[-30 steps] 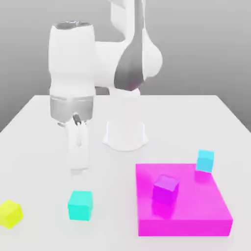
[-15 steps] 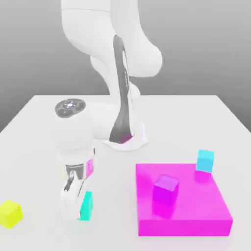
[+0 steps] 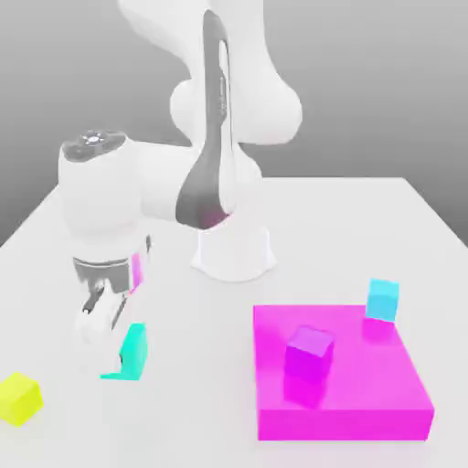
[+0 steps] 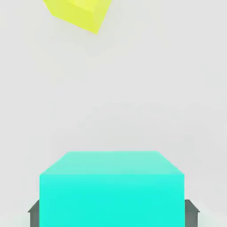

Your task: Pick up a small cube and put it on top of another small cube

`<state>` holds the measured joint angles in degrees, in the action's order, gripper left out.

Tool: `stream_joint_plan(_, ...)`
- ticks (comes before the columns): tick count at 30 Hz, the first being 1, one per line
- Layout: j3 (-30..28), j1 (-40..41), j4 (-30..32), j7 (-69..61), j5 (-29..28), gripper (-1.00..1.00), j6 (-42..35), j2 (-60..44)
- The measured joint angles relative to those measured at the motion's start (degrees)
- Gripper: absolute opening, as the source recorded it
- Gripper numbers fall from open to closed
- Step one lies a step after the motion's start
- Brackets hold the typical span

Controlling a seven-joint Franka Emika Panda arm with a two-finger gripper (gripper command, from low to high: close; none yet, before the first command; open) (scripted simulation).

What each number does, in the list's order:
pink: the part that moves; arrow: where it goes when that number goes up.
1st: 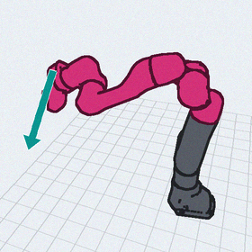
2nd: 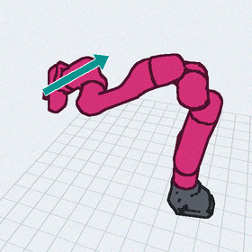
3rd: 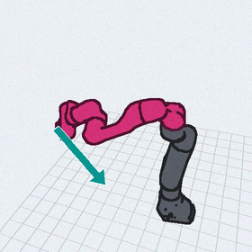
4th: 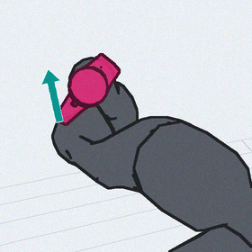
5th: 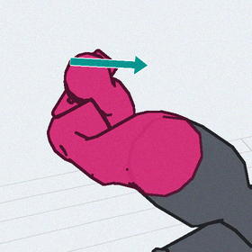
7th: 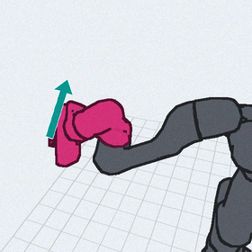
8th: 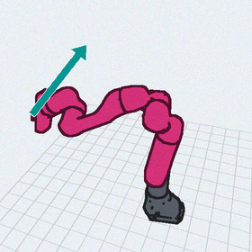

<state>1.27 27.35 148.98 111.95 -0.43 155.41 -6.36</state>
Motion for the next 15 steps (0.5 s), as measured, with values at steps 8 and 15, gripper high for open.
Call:
stream_joint_plan(8, -3.7, 7.0, -12.0, -15.8, 1.5, -1.0, -6.5, -5.4)
stream_joint_plan(15, -3.5, 7.7, -12.9, -17.0, 2.1, 1.0, -0.5, -12.4)
